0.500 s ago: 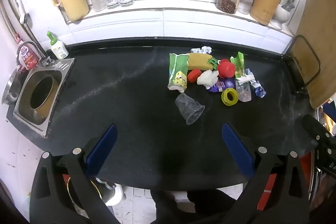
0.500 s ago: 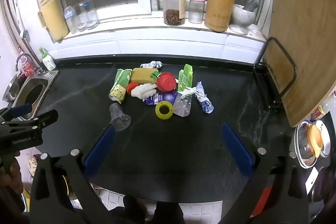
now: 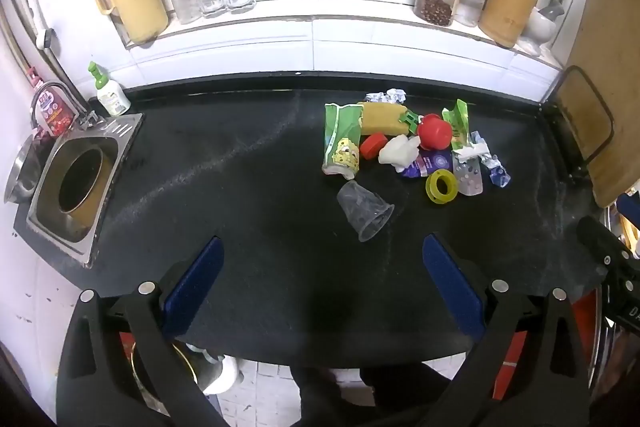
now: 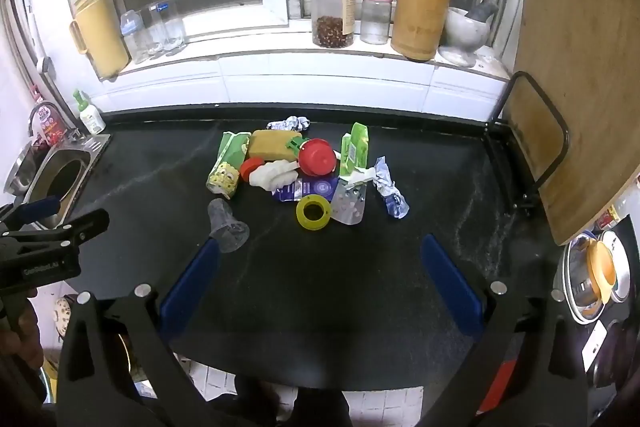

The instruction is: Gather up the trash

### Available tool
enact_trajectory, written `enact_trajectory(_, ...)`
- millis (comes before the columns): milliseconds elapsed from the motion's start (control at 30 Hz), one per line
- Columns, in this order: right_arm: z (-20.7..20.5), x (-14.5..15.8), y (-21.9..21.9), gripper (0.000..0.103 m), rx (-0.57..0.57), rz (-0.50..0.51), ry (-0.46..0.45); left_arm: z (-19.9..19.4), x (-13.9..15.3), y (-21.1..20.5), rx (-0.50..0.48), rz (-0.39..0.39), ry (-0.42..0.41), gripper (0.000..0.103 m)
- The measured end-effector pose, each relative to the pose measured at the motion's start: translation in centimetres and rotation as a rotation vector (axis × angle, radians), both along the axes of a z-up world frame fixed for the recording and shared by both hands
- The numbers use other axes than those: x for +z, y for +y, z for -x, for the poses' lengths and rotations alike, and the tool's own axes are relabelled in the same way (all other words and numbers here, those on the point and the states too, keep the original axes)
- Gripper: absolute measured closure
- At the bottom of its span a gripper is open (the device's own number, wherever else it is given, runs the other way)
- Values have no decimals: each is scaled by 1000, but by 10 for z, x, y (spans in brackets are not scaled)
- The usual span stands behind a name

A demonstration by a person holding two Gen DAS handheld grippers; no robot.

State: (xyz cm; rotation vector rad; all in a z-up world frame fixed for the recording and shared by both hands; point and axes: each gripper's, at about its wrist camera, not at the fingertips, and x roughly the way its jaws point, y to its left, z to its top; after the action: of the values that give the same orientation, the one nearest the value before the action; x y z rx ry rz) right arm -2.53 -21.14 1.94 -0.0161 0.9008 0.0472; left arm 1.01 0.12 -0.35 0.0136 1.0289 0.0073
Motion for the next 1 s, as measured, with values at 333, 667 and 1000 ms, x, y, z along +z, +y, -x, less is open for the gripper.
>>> enact_trajectory(333, -6, 3, -1, 6, -2, 1, 7, -6, -1, -2, -6, -11, -1, 6)
enact_trajectory(667, -7, 4, -2, 6, -2, 1, 6, -6, -1, -2, -8, -9, 0, 6)
enact_trajectory(1000, -9, 5, -2, 6, -9, 0, 9, -8, -3, -2, -14, -16, 4, 6)
